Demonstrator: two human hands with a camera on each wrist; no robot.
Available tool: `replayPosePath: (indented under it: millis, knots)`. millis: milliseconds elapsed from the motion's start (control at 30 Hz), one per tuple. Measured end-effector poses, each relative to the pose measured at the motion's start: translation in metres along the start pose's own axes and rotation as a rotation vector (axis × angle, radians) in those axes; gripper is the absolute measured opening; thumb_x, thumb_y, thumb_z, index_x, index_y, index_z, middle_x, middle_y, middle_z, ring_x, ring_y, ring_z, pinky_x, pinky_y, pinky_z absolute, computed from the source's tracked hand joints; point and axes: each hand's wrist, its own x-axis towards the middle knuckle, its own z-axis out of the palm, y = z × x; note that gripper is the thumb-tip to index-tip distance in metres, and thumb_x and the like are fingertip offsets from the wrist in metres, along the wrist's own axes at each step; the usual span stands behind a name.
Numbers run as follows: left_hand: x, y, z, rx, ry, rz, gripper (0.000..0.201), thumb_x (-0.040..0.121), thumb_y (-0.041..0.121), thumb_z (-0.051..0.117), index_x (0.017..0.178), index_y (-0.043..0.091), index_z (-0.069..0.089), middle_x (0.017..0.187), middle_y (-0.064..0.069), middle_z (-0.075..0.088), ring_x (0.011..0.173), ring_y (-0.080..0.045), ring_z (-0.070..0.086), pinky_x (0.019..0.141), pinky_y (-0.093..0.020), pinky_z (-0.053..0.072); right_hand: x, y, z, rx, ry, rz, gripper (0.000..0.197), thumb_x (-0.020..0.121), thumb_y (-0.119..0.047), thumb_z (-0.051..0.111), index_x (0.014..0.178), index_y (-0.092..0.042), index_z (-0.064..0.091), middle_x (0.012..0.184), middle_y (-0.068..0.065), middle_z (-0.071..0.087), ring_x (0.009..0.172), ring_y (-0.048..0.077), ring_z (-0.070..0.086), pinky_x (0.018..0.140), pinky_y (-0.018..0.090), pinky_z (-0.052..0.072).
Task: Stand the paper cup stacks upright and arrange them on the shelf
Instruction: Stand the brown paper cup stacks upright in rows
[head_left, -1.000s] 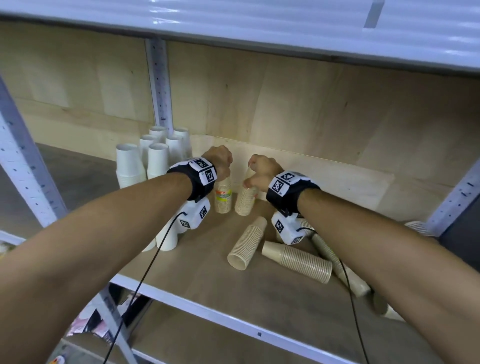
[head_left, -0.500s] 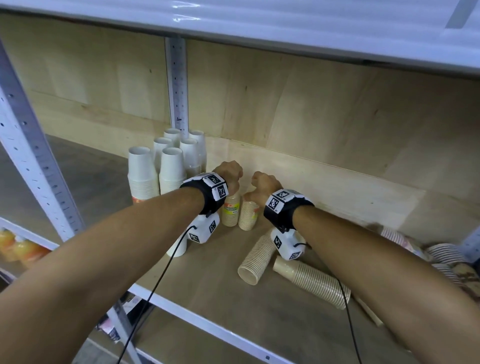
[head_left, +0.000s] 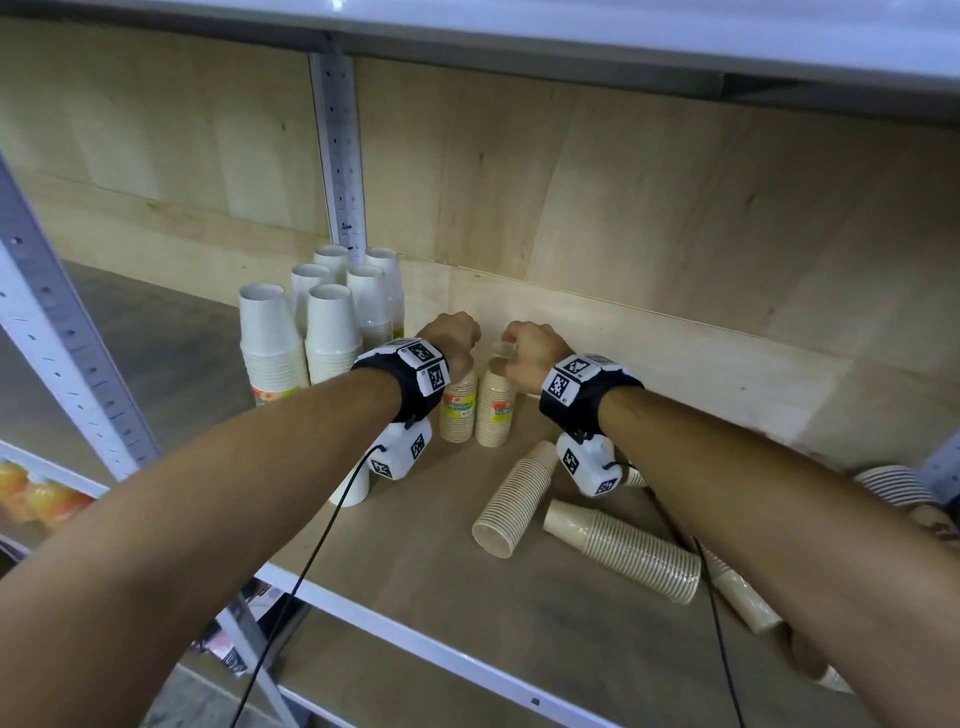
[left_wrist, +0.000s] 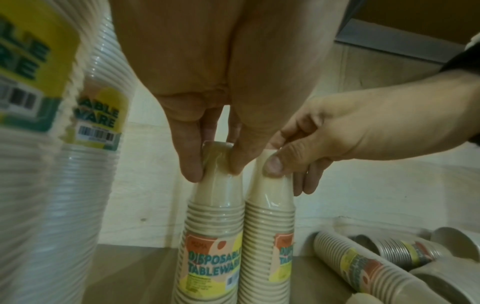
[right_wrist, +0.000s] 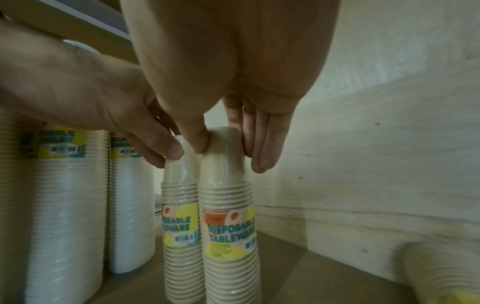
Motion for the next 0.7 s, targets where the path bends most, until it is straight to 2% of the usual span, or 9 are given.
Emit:
replayPosePath:
  millis: [67, 133, 267, 333, 367, 433, 533, 700]
  knots:
    - [-0.001, 0.001, -0.001, -0.005, -0.002, -0.003, 0.049, 0.086, -0.003, 0.056, 0.133, 0.01, 0.053, 0.135, -0.011, 0.054, 0.121, -0.029, 0.056, 0.097, -0.038, 0.051, 0.001, 0.0, 0.002, -0.025, 0.02, 0.027, 0.039, 0.083, -0.041, 0.067, 0.109, -0.012, 0.059, 0.109, 0.007, 0.064, 0.092, 0.027, 0.062, 0.073, 0.032, 0.051]
    - [-0.002, 0.0, 0.0, -0.012, -0.006, -0.005, 0.048, 0.086, -0.003, 0.056, 0.132, 0.011, 0.053, 0.135, -0.011, 0.053, 0.122, -0.029, 0.056, 0.097, -0.039, 0.051, 0.002, 0.001, 0.003, -0.026, 0.027, 0.04, 0.046, 0.082, -0.044, 0.067, 0.115, -0.014, 0.057, 0.113, 0.008, 0.062, 0.096, 0.027, 0.061, 0.072, 0.031, 0.048]
    - [-0.006, 0.001, -0.002, 0.003, -0.017, 0.002, 0.05, 0.088, -0.001, 0.055, 0.136, 0.013, 0.051, 0.138, -0.01, 0.051, 0.124, -0.028, 0.054, 0.098, -0.038, 0.05, 0.0, 0.002, 0.0, -0.003, 0.003, -0.04, 0.059, 0.082, -0.033, 0.065, 0.137, -0.018, 0.048, 0.129, 0.006, 0.059, 0.113, 0.027, 0.058, 0.082, 0.029, 0.046]
    - [-0.008, 0.002, -0.003, -0.006, -0.013, -0.008, 0.051, 0.086, -0.002, 0.054, 0.135, 0.012, 0.052, 0.136, -0.011, 0.053, 0.122, -0.029, 0.056, 0.097, -0.039, 0.051, -0.001, 0.003, 0.0, 0.002, -0.027, -0.076, 0.053, 0.083, -0.025, 0.063, 0.135, -0.019, 0.051, 0.13, 0.004, 0.06, 0.115, 0.026, 0.058, 0.084, 0.027, 0.046]
    - [-0.008, 0.002, -0.003, -0.008, -0.009, -0.01, 0.051, 0.085, -0.003, 0.053, 0.134, 0.012, 0.052, 0.135, -0.012, 0.054, 0.121, -0.029, 0.056, 0.097, -0.039, 0.051, 0.0, 0.003, 0.001, -0.008, -0.031, -0.078, 0.047, 0.084, -0.023, 0.062, 0.13, -0.019, 0.055, 0.126, 0.003, 0.062, 0.113, 0.026, 0.06, 0.08, 0.026, 0.045]
    - [-0.01, 0.003, -0.004, -0.008, -0.005, -0.009, 0.052, 0.085, -0.003, 0.052, 0.135, 0.013, 0.052, 0.136, -0.011, 0.054, 0.122, -0.028, 0.056, 0.097, -0.038, 0.051, 0.003, 0.004, 0.003, -0.005, -0.008, -0.059, 0.034, 0.086, -0.027, 0.063, 0.118, -0.018, 0.061, 0.112, 0.002, 0.066, 0.104, 0.025, 0.062, 0.073, 0.024, 0.04]
    - [-0.011, 0.004, -0.004, -0.011, -0.007, -0.014, 0.053, 0.086, -0.006, 0.051, 0.136, 0.014, 0.052, 0.137, -0.011, 0.054, 0.123, -0.029, 0.055, 0.097, -0.038, 0.051, 0.005, 0.005, 0.006, 0.032, 0.014, -0.027, 0.032, 0.086, -0.034, 0.066, 0.113, -0.016, 0.062, 0.096, -0.005, 0.058, 0.093, 0.02, 0.06, 0.072, 0.024, 0.038]
    - [-0.014, 0.008, -0.008, -0.035, 0.006, -0.012, 0.055, 0.087, -0.008, 0.052, 0.139, 0.013, 0.051, 0.138, -0.009, 0.056, 0.124, -0.026, 0.056, 0.088, -0.028, 0.048, 0.005, 0.006, 0.001, 0.016, -0.005, -0.018, 0.043, 0.087, -0.036, 0.067, 0.123, -0.016, 0.058, 0.108, 0.0, 0.062, 0.093, 0.022, 0.059, 0.074, 0.026, 0.041]
